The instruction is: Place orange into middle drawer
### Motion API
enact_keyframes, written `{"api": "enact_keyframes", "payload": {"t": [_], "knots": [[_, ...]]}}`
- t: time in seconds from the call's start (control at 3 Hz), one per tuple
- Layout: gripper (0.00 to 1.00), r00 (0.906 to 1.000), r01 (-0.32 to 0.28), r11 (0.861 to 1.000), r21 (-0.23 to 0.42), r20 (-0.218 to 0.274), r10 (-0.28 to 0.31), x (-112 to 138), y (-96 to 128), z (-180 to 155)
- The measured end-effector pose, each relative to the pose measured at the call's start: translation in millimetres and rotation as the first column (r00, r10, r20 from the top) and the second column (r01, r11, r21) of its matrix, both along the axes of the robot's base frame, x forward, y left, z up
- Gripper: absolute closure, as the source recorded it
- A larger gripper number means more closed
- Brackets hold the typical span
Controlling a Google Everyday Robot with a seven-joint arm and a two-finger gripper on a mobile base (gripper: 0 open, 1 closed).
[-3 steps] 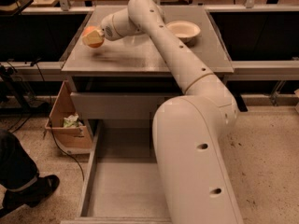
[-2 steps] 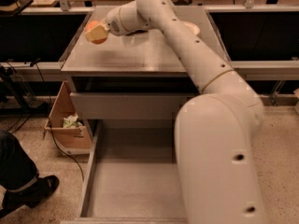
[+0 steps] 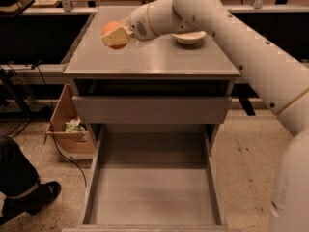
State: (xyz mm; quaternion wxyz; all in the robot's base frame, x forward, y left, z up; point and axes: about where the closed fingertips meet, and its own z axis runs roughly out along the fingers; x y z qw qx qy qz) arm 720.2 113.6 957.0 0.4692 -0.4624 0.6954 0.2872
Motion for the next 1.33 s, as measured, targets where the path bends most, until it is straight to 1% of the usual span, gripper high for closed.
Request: {"api": "enact_keyframes", "payload": {"t": [0.33,0.67,1.0,1.33], "knots": [[1.00,0.9986,0.003,0.999,-0.046,-0.052,-0.005,-15.2,-17.2,-37.1],[1.00,0.9982,-0.010,0.999,-0.049,-0.060,0.007,-15.5,-9.9,-41.2],[1.00,0.9975,-0.013,0.998,-0.054,-0.071,0.009,-16.4,-10.7,-45.9],[1.00,0.9944,-0.026,0.993,-0.116,-0.104,0.014,-48.7,-33.3,-65.7]]}}
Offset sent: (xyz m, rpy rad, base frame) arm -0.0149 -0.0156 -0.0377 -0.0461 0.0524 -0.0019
